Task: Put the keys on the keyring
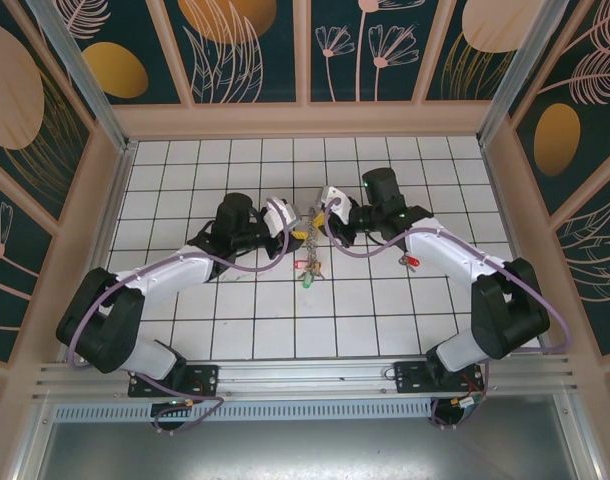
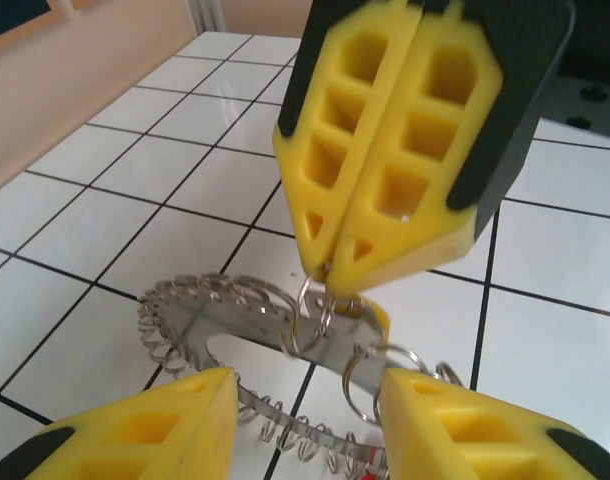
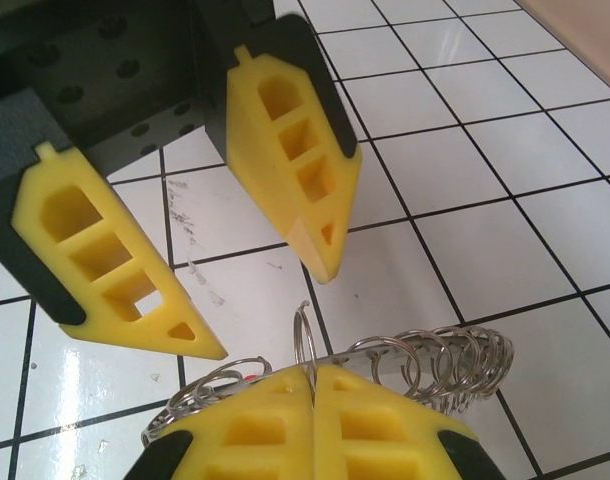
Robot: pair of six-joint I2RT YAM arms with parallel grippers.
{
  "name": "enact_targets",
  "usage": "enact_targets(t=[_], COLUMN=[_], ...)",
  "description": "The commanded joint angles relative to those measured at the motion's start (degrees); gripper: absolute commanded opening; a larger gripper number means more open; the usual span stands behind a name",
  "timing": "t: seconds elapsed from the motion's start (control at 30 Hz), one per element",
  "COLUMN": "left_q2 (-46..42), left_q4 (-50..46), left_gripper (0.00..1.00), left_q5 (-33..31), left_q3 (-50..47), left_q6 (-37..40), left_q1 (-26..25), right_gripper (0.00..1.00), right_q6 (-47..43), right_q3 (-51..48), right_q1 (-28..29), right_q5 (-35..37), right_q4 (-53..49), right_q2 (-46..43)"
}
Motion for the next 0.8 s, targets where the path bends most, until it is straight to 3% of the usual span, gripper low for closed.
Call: enact_targets(t=[0.0, 0.77], left_q2=[-1.80, 3.94], left_q4=[-1.54, -18.90], left_gripper=[0.42, 0.38], left_q5=[1.23, 2.56], left_q3=[2.08, 13.01], left_q6=[1.74, 14.83], left_q1=[0.11, 0.08], right_gripper=[0.00, 0.00], right_q6=[-1.87, -1.54], right_q3=[-0.24, -0.82], right_q1=[0.77, 1.48], right_q5=[0.16, -0.68], right_q4=[0.43, 2.06], right_q2=[-1.80, -1.73])
